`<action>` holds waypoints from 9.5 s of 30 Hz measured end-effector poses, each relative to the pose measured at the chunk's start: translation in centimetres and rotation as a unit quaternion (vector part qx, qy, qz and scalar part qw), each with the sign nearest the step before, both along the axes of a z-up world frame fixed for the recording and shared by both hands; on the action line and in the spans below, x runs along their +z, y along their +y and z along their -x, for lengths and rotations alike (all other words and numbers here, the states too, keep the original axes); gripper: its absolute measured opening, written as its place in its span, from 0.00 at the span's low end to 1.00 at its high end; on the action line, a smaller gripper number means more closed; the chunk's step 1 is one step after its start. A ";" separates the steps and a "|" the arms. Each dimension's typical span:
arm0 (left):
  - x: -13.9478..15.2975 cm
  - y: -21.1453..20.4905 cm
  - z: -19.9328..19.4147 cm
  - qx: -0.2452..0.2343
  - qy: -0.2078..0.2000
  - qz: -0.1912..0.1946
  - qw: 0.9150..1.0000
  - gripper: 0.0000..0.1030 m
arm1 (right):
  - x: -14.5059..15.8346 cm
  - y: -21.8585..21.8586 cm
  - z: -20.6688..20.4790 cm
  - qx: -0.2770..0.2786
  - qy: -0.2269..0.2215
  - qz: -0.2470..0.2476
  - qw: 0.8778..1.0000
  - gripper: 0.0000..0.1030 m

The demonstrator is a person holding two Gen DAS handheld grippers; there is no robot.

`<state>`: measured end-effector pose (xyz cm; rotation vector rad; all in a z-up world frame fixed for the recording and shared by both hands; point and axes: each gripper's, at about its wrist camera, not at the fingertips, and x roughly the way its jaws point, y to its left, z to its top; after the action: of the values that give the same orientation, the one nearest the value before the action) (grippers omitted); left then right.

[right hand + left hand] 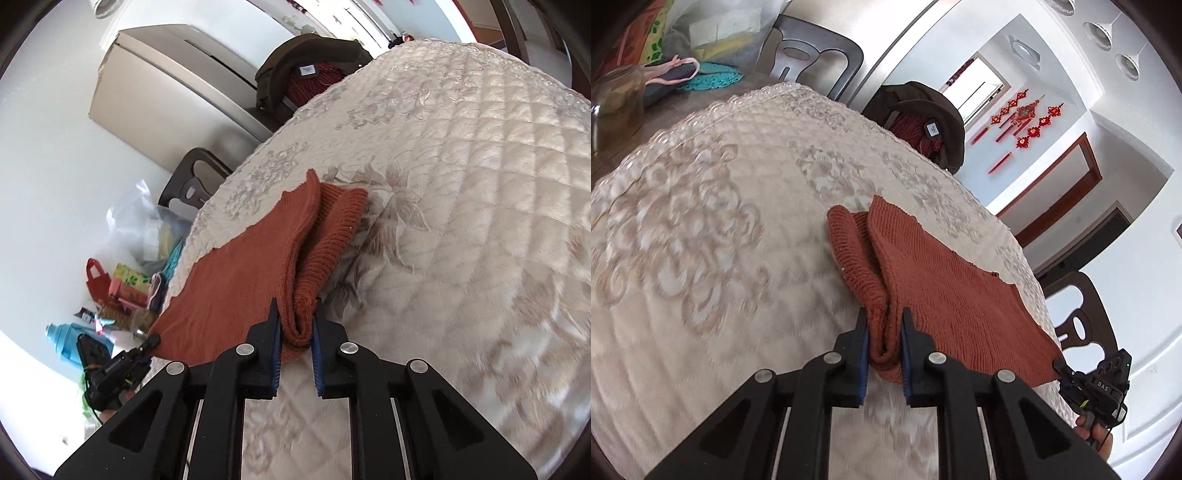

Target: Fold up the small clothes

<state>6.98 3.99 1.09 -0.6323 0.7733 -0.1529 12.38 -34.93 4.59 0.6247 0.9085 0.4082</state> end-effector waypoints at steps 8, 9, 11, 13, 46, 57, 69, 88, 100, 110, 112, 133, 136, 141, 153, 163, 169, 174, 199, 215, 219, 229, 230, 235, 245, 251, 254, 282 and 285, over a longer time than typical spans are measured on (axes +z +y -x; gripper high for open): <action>-0.5 -0.3 4.0 -0.009 0.018 -0.012 1.000 0.15 | -0.1 -0.3 4.5 0.004 0.026 0.002 1.000 0.13; -0.6 -0.3 4.3 -0.010 0.019 -0.011 1.000 0.15 | -0.1 -0.3 5.0 0.004 0.028 0.002 1.000 0.13; -0.9 -0.3 4.8 -0.014 0.019 -0.016 1.000 0.16 | -0.2 -0.3 5.9 0.004 0.027 0.003 1.000 0.13; -1.7 -0.5 4.6 -0.018 0.032 -0.028 0.999 0.16 | -0.8 -0.5 6.0 0.003 0.029 0.008 1.000 0.13; -1.3 -4.8 0.9 -0.101 -0.006 -0.123 0.987 0.21 | -1.1 16.8 2.8 0.207 -0.056 0.178 0.960 0.13; -1.3 -4.6 1.2 -0.099 -0.009 -0.106 0.989 0.21 | -1.6 17.8 -2.6 0.182 -0.040 0.212 0.959 0.11; -0.2 -2.4 1.4 -0.047 -0.023 -0.119 0.992 0.48 | 0.1 17.7 2.9 0.222 -0.073 0.177 0.956 0.11; -1.6 -3.1 0.9 -0.045 0.007 -0.076 0.996 0.56 | -1.0 17.2 3.4 0.217 -0.060 0.159 0.961 0.12; -1.2 -3.3 1.2 -0.031 0.009 -0.107 0.994 0.20 | -1.2 16.7 4.6 0.231 -0.064 0.152 0.959 0.12; 2.5 -4.0 1.2 -0.073 -0.039 -0.063 0.995 0.16 | -0.1 14.9 5.3 0.218 -0.076 0.153 0.961 0.12; 4.2 -4.8 0.9 -0.091 -0.059 -0.048 0.993 0.15 | 0.3 14.0 5.1 0.205 -0.079 0.154 0.963 0.12; 3.4 -19.0 -3.3 -0.296 -0.054 0.026 0.953 0.19 | 0.7 3.2 4.9 0.066 -0.046 0.069 0.994 0.27; 4.9 -16.6 -2.5 -0.254 -0.088 -0.008 0.963 0.22 | 0.4 2.7 4.4 0.071 -0.035 0.000 0.997 0.44; 3.3 -13.1 -2.4 -0.203 -0.068 -0.052 0.975 0.22 | -0.5 3.9 2.9 0.084 -0.007 -0.046 0.995 0.44; 0.2 -13.4 -1.5 -0.221 -0.053 -0.071 0.971 0.22 | -0.4 7.9 1.0 0.117 0.023 0.057 0.991 0.44; 0.3 -13.7 -1.5 -0.225 -0.059 -0.082 0.969 0.22 | -0.1 10.0 0.4 0.148 0.018 0.075 0.986 0.38; 0.9 -14.1 -1.8 -0.225 -0.059 -0.087 0.969 0.22 | -0.5 9.4 -0.1 0.148 0.017 0.062 0.987 0.15; 2.3 -15.0 -2.0 -0.238 -0.078 -0.082 0.965 0.22 | 2.3 6.8 0.3 0.130 -0.025 0.069 0.989 0.13; 2.0 -18.5 1.4 -0.309 -0.076 -0.128 0.939 0.26 | 3.5 3.7 6.3 0.128 -0.073 0.168 0.975 0.15; 2.5 -19.5 -0.8 -0.285 -0.079 -0.160 0.942 0.28 | 3.5 3.4 6.4 0.086 -0.102 0.230 0.964 0.15; 1.0 -20.1 -1.8 -0.280 -0.077 -0.172 0.941 0.28 | 0.7 4.0 3.9 0.088 -0.063 0.264 0.958 0.15; 2.7 -20.2 -3.5 -0.256 -0.074 -0.181 0.947 0.28 | 2.4 3.0 2.0 0.063 -0.081 0.219 0.970 0.15; 2.5 -20.3 -4.1 -0.252 -0.073 -0.183 0.947 0.28 | 2.5 3.0 1.7 0.056 -0.084 0.219 0.971 0.15; 0.1 -20.7 -5.5 -0.243 -0.054 -0.184 0.951 0.32 | 0.1 2.9 -0.3 0.053 -0.058 0.233 0.969 0.16; 2.9 -18.3 -1.2 -0.255 -0.075 -0.174 0.948 0.31 | 4.0 4.4 4.3 0.095 -0.106 0.255 0.956 0.17; 2.1 -18.6 2.2 -0.294 -0.064 -0.179 0.937 0.31 | 3.4 5.8 8.2 0.139 -0.110 0.272 0.946 0.16; 0.8 -19.1 2.5 -0.289 -0.053 -0.196 0.936 0.32 | 1.1 5.4 8.2 0.128 -0.080 0.295 0.943 0.12; 1.9 -19.9 -0.1 -0.235 -0.052 -0.220 0.945 0.36 | 2.5 4.9 6.2 0.072 -0.099 0.228 0.966 0.13; 1.5 -19.9 -0.3 -0.234 -0.053 -0.217 0.946 0.36 | 1.1 4.7 5.3 0.071 -0.072 0.243 0.965 0.13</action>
<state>7.24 -15.91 2.57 -0.0133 0.8112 -0.4356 7.04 -30.21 5.66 0.0784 0.8740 0.3360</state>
